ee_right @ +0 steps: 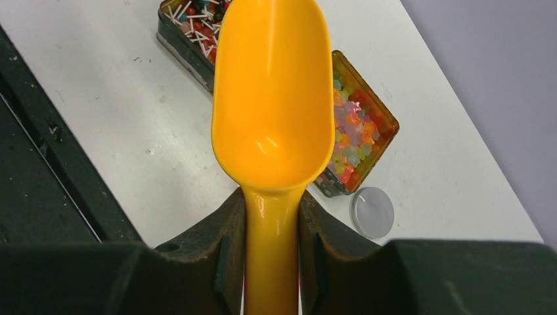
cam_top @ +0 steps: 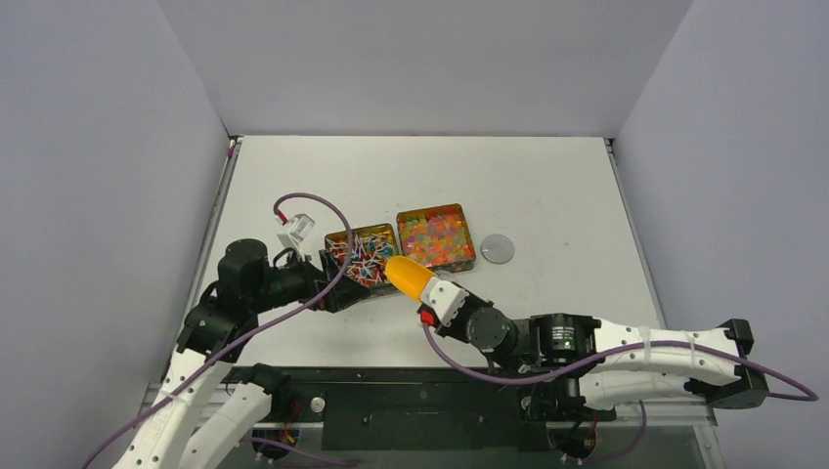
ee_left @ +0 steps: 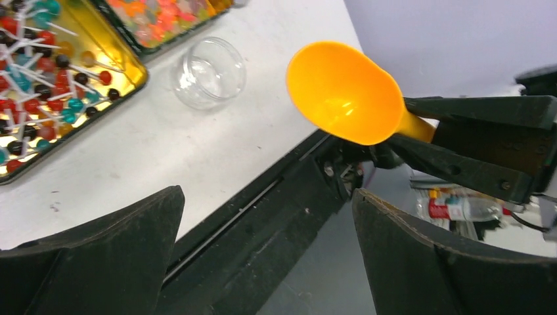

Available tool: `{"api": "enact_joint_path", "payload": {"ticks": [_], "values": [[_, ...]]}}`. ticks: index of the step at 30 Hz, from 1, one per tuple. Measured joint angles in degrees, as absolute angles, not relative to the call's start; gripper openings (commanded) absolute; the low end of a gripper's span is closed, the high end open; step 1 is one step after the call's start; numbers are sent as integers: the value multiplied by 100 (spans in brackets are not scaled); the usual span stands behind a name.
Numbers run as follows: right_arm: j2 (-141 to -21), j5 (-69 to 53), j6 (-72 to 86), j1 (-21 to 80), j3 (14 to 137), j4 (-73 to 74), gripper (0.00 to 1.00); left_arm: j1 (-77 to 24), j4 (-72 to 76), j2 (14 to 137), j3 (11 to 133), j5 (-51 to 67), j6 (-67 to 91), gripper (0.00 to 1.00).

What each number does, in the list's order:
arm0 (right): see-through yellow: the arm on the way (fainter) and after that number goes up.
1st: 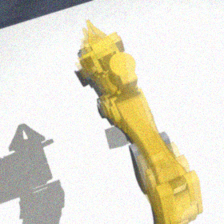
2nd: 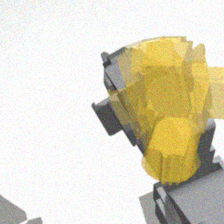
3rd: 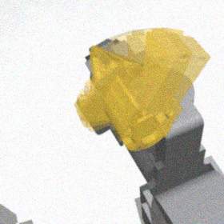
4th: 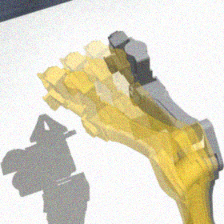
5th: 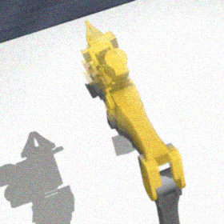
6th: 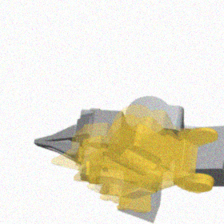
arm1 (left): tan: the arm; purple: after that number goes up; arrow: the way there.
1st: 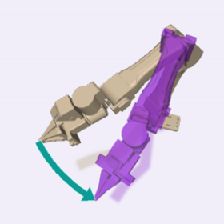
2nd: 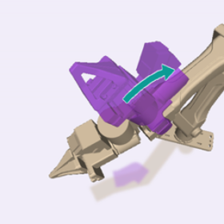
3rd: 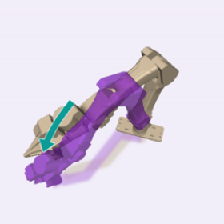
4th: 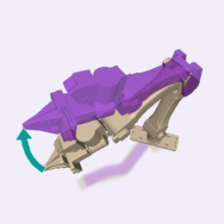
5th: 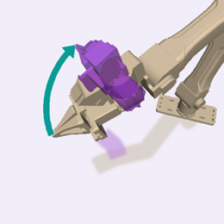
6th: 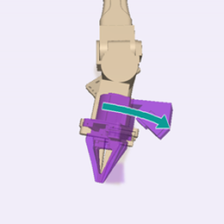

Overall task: Pack the candies
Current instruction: Scoop the fake candies from the storage box.

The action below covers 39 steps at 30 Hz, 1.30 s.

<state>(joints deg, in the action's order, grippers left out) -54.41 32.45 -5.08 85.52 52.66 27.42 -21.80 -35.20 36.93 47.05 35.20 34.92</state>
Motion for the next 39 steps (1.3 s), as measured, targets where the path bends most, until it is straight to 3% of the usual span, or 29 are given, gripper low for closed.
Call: {"api": "enact_joint_path", "payload": {"ticks": [18, 30, 39], "values": [[-6853, 1743, -401, 6619, 6775, 4278, 0, -2080, -3706, 4351, 4766, 766, 3103, 96], [-8812, 921, -443, 6099, 8764, 5498, 0, -1258, -3865, 4873, 4759, 215, 2672, 96], [-10278, 786, -331, 6001, 10462, 6399, 0, -1227, -3872, 4615, 4678, -327, 2626, 97]]}}
